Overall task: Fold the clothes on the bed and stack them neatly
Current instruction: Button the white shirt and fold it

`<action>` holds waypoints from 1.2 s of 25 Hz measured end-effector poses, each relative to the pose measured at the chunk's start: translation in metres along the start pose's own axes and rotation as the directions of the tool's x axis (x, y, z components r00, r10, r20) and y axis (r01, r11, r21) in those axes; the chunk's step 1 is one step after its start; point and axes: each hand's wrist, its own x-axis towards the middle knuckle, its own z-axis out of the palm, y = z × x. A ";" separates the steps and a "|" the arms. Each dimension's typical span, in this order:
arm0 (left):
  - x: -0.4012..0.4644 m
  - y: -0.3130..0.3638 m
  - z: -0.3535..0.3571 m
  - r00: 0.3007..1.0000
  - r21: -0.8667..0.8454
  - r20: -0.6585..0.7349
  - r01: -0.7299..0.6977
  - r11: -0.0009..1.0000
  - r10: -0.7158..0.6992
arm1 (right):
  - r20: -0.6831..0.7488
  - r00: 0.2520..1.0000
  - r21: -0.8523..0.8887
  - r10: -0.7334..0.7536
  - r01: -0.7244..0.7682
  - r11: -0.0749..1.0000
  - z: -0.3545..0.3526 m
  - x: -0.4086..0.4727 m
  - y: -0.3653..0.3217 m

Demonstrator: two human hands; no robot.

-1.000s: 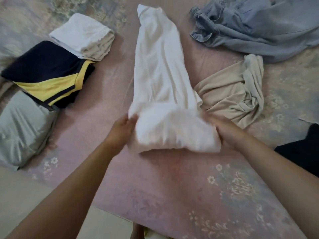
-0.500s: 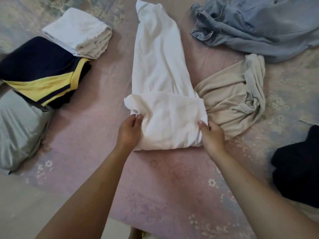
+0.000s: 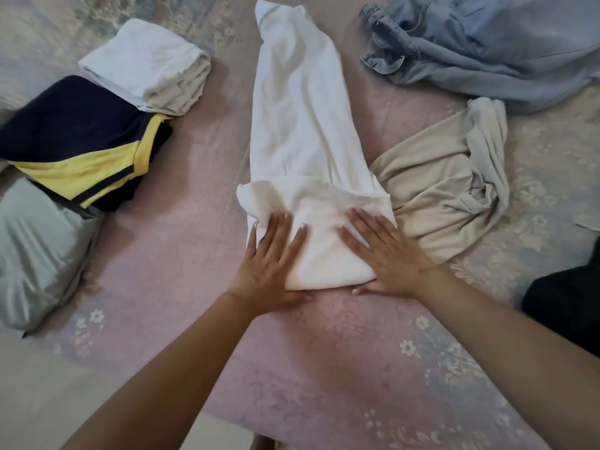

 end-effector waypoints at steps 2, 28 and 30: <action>0.007 -0.003 -0.005 0.997 0.107 -0.035 -0.064 0.992 0.068 | -0.036 0.999 0.015 0.023 -0.023 1.000 0.002 -0.002 0.002; 0.083 0.010 0.027 0.889 -0.073 -0.335 0.305 0.949 -0.312 | -0.240 0.885 0.445 0.399 -0.265 0.856 -0.061 0.137 0.027; 0.082 0.005 0.033 0.870 -0.050 -0.402 0.291 0.955 -0.286 | -0.085 0.889 0.538 0.449 -0.338 0.772 -0.095 0.190 0.059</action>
